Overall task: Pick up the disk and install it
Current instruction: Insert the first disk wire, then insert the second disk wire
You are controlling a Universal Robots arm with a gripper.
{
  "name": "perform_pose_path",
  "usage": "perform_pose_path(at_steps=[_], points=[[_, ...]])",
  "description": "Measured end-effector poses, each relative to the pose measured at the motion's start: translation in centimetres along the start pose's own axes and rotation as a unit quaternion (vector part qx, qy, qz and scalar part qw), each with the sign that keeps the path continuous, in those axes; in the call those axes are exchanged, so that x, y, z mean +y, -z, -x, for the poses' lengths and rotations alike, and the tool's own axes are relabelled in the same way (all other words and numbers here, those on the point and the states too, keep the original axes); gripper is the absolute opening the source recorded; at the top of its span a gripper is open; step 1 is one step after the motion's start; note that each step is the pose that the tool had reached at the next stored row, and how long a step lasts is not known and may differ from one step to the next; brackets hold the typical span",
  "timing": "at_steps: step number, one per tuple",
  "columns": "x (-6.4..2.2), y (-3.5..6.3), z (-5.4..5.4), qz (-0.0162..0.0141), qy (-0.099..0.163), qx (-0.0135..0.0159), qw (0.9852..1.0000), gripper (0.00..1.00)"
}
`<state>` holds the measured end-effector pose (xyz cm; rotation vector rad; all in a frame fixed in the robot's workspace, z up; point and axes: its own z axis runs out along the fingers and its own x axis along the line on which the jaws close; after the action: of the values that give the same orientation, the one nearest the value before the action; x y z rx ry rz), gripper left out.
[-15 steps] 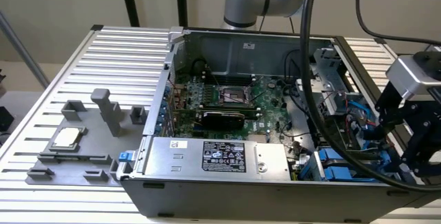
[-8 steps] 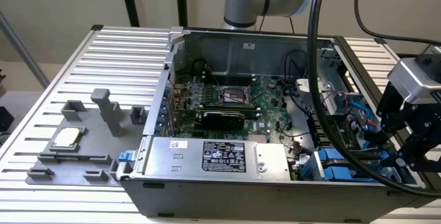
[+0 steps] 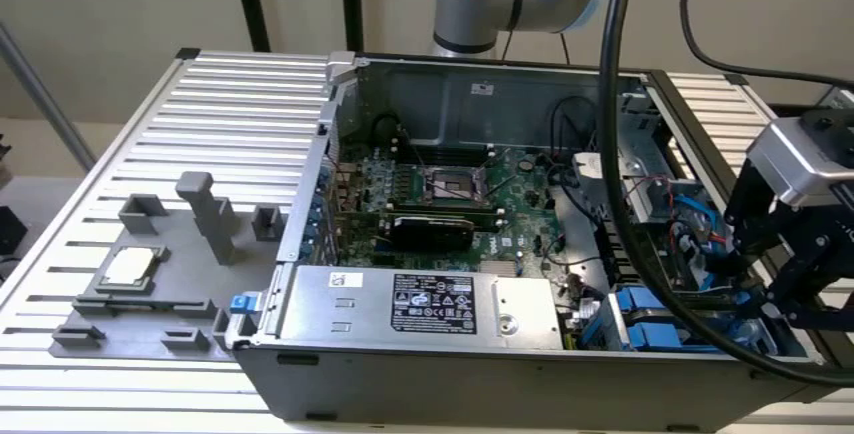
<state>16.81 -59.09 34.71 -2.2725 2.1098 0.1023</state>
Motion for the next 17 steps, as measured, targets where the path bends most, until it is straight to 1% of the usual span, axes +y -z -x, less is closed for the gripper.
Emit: perform_pose_path(at_steps=[1,9,12,17], points=[[0.00,-0.02,0.03,-0.0001,0.000,-0.0013,1.0000,0.00],[-0.04,-0.09,0.22,-0.0008,0.002,-0.0068,1.0000,0.00],[-0.05,-0.09,0.28,-0.0009,0.003,-0.0074,1.0000,0.00],[-0.05,-0.10,0.33,-0.0009,0.003,-0.0075,1.0000,0.00]])
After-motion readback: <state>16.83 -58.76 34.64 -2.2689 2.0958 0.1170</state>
